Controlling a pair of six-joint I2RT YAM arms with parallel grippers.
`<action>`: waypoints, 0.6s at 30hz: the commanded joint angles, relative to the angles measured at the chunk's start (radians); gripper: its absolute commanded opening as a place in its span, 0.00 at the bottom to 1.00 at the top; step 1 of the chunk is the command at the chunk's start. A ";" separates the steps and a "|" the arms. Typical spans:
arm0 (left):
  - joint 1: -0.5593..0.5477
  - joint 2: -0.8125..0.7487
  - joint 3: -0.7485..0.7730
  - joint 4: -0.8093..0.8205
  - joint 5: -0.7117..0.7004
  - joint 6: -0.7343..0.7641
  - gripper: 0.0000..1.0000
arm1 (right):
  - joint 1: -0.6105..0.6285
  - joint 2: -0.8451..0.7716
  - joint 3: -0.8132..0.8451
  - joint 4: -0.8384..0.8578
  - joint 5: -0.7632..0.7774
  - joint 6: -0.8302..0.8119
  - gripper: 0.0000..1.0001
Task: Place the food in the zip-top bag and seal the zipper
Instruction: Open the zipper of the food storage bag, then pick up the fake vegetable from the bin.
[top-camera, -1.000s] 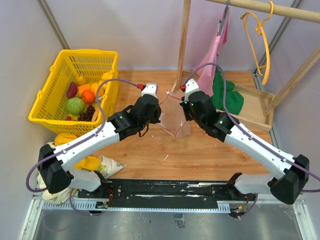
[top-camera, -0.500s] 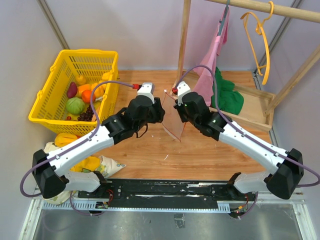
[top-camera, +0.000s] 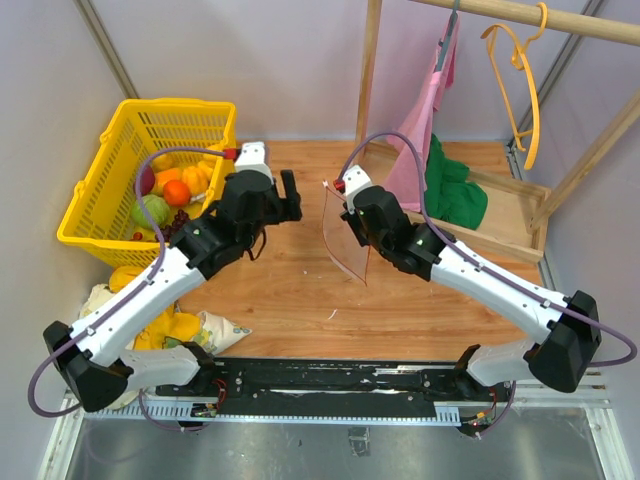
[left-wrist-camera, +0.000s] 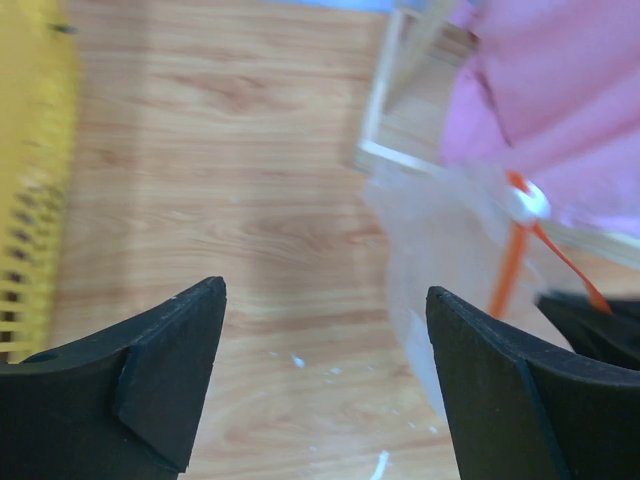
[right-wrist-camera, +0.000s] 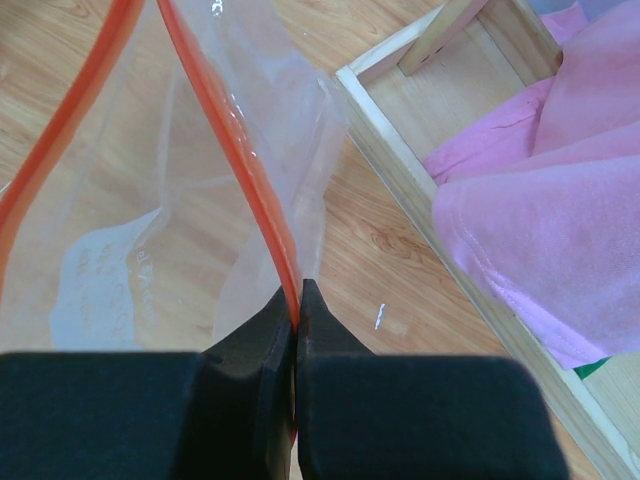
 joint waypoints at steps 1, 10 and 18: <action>0.120 -0.034 0.091 -0.127 -0.117 0.078 0.87 | 0.025 0.007 0.037 -0.016 0.038 -0.016 0.01; 0.463 0.028 0.219 -0.190 -0.037 0.159 0.94 | 0.028 0.003 0.037 -0.016 0.052 -0.032 0.01; 0.732 0.233 0.293 -0.191 0.101 0.156 0.97 | 0.027 -0.008 0.031 -0.011 0.047 -0.037 0.01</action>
